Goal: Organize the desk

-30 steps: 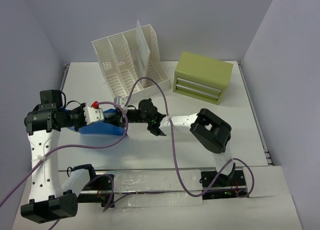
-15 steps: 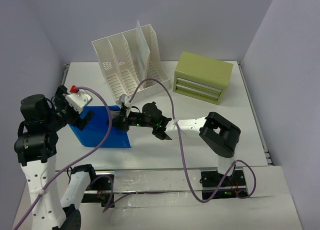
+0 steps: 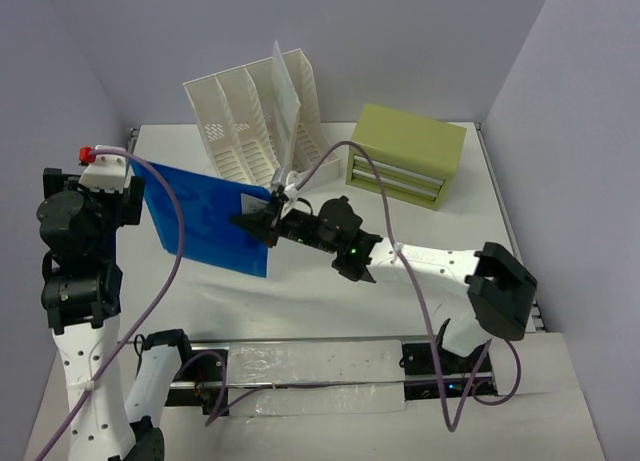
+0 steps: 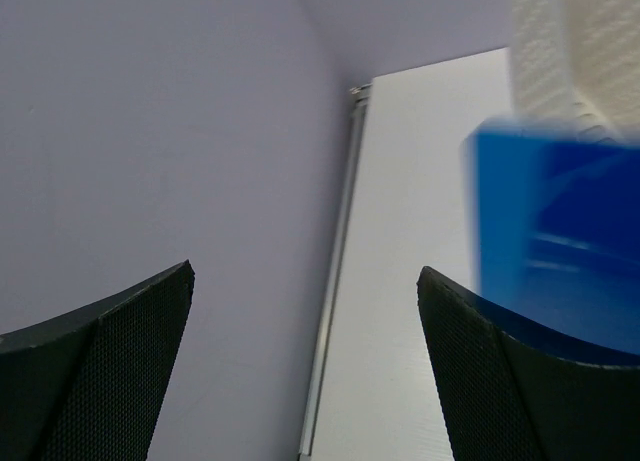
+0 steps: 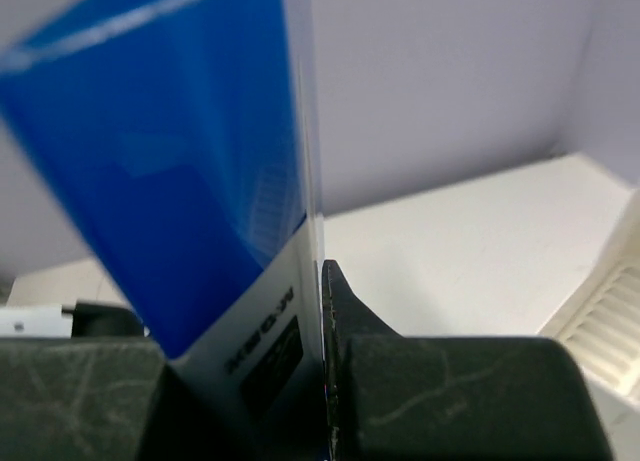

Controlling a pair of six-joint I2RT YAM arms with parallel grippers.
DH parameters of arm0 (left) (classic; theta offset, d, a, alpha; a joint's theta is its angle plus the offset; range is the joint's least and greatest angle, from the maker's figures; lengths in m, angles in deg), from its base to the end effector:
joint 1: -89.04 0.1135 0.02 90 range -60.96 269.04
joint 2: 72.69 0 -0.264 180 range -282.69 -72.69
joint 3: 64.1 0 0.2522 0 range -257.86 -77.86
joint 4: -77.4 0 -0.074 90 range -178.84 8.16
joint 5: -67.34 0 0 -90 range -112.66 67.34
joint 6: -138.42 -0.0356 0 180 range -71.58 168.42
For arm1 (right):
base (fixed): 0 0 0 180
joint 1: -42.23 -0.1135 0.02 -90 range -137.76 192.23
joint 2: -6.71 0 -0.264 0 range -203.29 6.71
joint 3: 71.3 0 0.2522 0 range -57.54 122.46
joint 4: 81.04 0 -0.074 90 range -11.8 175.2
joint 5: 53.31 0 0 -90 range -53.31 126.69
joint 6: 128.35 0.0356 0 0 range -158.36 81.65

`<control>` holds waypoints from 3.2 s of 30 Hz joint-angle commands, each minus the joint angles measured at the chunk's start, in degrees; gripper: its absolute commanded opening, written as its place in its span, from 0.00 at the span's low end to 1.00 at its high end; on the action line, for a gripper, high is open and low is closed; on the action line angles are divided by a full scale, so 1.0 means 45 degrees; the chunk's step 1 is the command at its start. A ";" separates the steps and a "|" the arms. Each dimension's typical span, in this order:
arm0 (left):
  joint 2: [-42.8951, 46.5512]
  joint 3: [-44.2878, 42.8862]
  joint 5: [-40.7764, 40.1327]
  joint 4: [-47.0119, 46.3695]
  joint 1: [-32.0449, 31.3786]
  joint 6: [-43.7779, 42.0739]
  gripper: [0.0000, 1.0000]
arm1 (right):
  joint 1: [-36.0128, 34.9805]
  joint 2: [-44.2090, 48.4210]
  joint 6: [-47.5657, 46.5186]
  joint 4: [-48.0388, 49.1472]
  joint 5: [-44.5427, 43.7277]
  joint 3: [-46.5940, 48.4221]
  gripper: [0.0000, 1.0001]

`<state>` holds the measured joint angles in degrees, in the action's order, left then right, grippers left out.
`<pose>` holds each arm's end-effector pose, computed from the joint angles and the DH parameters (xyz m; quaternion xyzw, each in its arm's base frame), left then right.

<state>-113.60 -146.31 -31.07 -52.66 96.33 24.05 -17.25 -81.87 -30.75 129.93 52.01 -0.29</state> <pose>0.1163 0.0201 0.4364 0.0650 0.7550 0.2308 0.6103 0.1744 0.3143 0.3264 -0.3628 0.5066 0.4986 0.6026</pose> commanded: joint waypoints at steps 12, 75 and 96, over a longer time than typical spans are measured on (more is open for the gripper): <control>-0.0817 0.2840 -0.2341 -0.3579 0.0287 0.0540 0.99 | 0.1674 0.0613 -0.3100 -0.0201 -0.6164 0.4660 0.00; -0.2922 0.6933 -0.0298 -0.6241 0.1408 0.1824 0.99 | 0.2166 -0.6435 -0.4850 0.2485 -0.8349 0.6562 0.79; -0.1772 0.8747 0.0595 -0.5521 0.1475 0.1950 0.99 | 0.2266 0.4886 0.0108 -0.6504 -0.7670 -0.2892 0.94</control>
<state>-122.89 -108.93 -30.60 -77.52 102.40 32.57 -9.29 -64.84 -40.55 114.11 19.05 -7.11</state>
